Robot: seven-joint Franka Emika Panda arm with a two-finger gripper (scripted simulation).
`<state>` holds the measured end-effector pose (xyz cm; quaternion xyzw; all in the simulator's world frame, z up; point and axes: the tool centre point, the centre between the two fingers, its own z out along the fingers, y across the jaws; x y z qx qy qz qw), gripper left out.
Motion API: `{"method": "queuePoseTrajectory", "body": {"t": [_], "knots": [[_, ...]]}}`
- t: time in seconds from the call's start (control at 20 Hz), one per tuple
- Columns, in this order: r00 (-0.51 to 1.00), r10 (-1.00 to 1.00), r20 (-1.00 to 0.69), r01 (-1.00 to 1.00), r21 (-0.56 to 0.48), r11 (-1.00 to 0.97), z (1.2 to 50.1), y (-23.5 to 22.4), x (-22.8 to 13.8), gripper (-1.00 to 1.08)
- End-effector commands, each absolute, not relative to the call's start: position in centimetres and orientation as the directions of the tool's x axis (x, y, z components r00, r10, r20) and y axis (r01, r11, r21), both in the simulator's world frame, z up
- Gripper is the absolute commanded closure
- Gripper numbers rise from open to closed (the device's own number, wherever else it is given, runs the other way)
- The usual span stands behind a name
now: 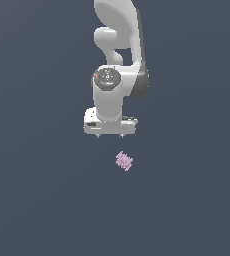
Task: Pick up the object and move it to a goal position.
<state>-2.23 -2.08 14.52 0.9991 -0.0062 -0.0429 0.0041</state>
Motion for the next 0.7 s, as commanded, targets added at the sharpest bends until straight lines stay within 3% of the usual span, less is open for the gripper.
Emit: {"method": "queuePoseTrajectory", "body": {"t": [0.0, 0.65], "knots": [[0.996, -0.013, -0.086, -0.012, 0.009, -1.0, 14.52, -2.08, -2.23, -0.92], [0.995, 0.019, -0.099, 0.019, 0.001, -1.0, 13.69, -2.03, -2.96, -0.92]]}}
